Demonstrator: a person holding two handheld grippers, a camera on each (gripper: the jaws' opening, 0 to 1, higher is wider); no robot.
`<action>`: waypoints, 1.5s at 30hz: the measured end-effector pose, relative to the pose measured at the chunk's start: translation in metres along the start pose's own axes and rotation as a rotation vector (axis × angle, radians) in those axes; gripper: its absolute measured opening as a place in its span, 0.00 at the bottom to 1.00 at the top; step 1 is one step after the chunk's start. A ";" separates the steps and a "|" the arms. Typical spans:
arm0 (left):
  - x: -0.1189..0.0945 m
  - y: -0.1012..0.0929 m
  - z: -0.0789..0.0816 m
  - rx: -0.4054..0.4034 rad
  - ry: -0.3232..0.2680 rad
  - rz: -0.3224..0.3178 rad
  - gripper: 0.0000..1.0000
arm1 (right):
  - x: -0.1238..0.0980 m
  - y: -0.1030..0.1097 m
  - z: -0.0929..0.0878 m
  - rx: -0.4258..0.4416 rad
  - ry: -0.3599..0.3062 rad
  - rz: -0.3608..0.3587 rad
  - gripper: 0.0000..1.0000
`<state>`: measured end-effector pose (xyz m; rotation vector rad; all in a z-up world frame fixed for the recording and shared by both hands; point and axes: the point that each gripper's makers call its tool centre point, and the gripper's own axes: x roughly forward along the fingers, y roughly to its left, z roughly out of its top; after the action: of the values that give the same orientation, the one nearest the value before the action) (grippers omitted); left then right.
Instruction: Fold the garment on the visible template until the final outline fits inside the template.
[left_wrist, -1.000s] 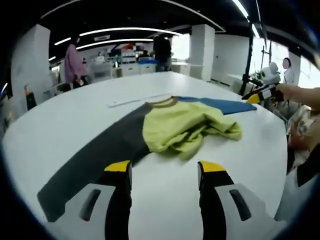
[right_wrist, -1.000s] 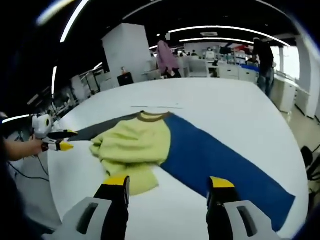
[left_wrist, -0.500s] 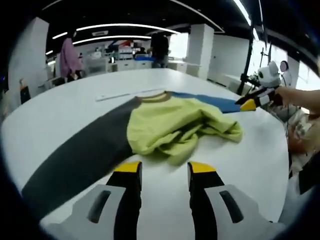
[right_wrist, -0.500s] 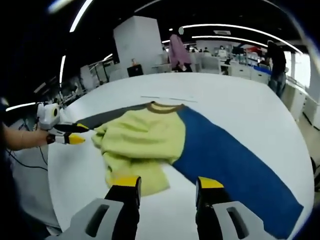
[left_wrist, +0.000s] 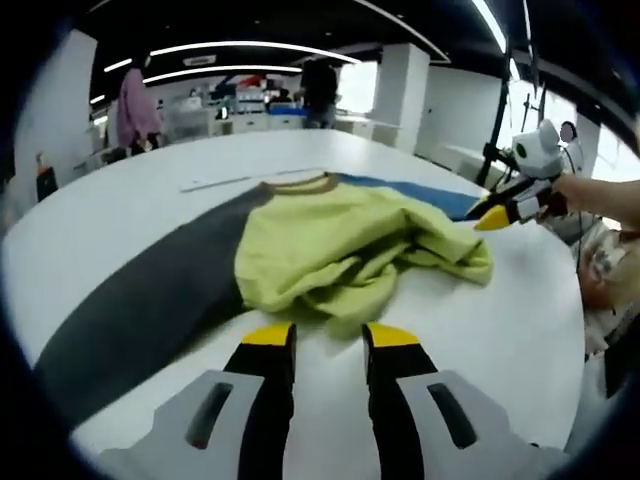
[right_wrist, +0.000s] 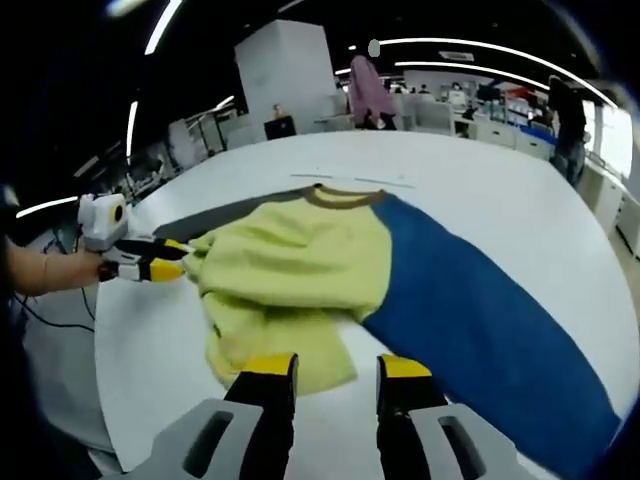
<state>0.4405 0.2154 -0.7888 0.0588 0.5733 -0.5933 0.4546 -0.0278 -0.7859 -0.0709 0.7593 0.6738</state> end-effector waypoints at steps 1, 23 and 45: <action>0.001 -0.001 0.000 -0.001 0.000 -0.002 0.22 | 0.002 0.000 -0.001 -0.004 0.007 -0.001 0.25; 0.007 -0.009 -0.005 -0.038 0.010 -0.020 0.01 | 0.014 0.004 -0.009 -0.132 0.065 -0.042 0.07; -0.047 -0.013 0.033 -0.195 -0.114 -0.053 0.01 | -0.025 0.018 0.004 -0.082 0.025 -0.043 0.00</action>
<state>0.4183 0.2216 -0.7346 -0.1735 0.5211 -0.5857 0.4336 -0.0260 -0.7635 -0.1704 0.7526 0.6641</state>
